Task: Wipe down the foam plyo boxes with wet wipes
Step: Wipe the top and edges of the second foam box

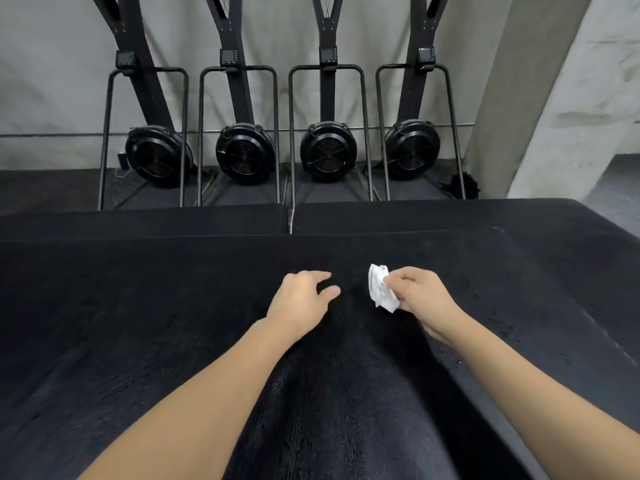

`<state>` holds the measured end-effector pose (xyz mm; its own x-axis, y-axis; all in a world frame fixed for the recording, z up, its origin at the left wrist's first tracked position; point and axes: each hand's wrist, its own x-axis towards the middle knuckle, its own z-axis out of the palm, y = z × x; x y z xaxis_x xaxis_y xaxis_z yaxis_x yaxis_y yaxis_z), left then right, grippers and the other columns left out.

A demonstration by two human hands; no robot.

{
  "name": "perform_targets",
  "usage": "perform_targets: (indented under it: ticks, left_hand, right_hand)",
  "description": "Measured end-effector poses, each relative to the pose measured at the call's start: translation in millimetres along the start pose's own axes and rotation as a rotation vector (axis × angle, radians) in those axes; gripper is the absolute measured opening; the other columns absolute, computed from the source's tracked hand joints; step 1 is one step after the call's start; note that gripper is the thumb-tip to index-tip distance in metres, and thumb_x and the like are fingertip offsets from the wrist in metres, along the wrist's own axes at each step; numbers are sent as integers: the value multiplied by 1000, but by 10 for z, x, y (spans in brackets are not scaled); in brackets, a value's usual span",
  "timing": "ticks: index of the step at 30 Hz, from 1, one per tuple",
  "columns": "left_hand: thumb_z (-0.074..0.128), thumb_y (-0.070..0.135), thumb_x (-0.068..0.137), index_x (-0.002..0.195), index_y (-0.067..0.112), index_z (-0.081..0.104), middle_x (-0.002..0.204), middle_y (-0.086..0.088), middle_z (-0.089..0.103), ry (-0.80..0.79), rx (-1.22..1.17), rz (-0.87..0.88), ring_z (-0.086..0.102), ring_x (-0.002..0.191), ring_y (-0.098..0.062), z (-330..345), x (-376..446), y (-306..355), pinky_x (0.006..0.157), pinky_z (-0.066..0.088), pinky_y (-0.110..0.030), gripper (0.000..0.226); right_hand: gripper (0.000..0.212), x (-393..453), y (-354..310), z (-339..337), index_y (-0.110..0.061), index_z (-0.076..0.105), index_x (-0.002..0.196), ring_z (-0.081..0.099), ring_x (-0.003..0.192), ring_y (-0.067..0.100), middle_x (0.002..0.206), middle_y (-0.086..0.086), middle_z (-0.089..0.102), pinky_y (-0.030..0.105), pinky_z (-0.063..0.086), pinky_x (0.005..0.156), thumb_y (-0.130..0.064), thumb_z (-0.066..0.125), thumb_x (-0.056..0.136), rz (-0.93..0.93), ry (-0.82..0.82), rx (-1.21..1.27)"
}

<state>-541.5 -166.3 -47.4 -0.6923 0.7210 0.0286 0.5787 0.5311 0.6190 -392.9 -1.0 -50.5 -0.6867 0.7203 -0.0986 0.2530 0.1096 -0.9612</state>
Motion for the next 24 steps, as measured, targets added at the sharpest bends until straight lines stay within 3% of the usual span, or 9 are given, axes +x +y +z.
perform_targets:
  ticks: [2,4,9,13,16,18,20,22,24]
  left_hand:
    - [64,38,98,122,23,72,115,5,73,94,-332,-23,68,102,-3,47,-57,134,88,49,-14,30]
    - [68,36,94,105,24,79,96,9,77,95,-502,-32,72,84,0,89,-47,242,83,57,-22,19]
    - [76,30,88,96,22,80,86,7,78,54,-608,-2,72,80,-1,109,-73,441,66,53,-11,11]
    - [76,23,88,87,28,79,81,10,77,68,-607,-44,73,81,-4,122,-67,441,80,60,-28,6]
    - [77,19,86,83,26,79,85,10,77,46,-660,-109,73,87,-10,109,-75,425,85,61,-34,8]
    - [74,14,87,83,21,79,85,6,77,69,-722,-177,74,87,-16,83,-92,398,84,62,-37,10]
    - [69,10,89,88,14,76,81,-1,77,51,-770,-242,75,85,-23,46,-97,354,82,62,-37,9]
    - [62,10,89,92,10,73,73,-5,76,-18,-686,-274,75,80,-28,44,-108,304,77,62,-36,11]
    - [56,14,87,82,12,68,72,2,74,-54,-388,-224,70,72,-30,84,-123,240,68,59,-35,12]
  right_hand:
    - [20,-57,-3,24,7,66,99,64,88,29,93,16,65,48,56,94,-11,61,90,23,-70,171]
    - [22,-124,-7,69,4,69,106,68,103,38,106,22,71,47,55,96,-12,60,94,13,-136,275]
    - [49,-282,-156,159,1,71,111,71,105,25,109,15,74,38,53,95,-44,55,100,22,-223,358]
    - [25,-308,-193,92,5,70,109,72,101,29,104,17,75,44,54,96,-16,60,98,-6,-211,285]
    - [21,-301,-189,32,-2,70,82,72,83,20,82,3,74,33,57,81,-9,58,96,-1,-185,223]
    - [41,-276,-174,6,-15,56,54,56,66,15,62,-4,56,30,53,69,-5,53,93,31,-144,246]
    - [47,-269,-133,-46,-20,52,48,52,65,16,61,-3,52,32,51,67,-5,51,92,55,-97,260]
    - [33,-248,-59,-107,-17,60,61,55,69,20,70,2,60,32,51,67,-13,55,94,-3,-42,44]
    - [17,-210,43,-159,-17,67,88,60,78,21,88,2,68,31,52,72,-27,57,96,-80,34,-433]
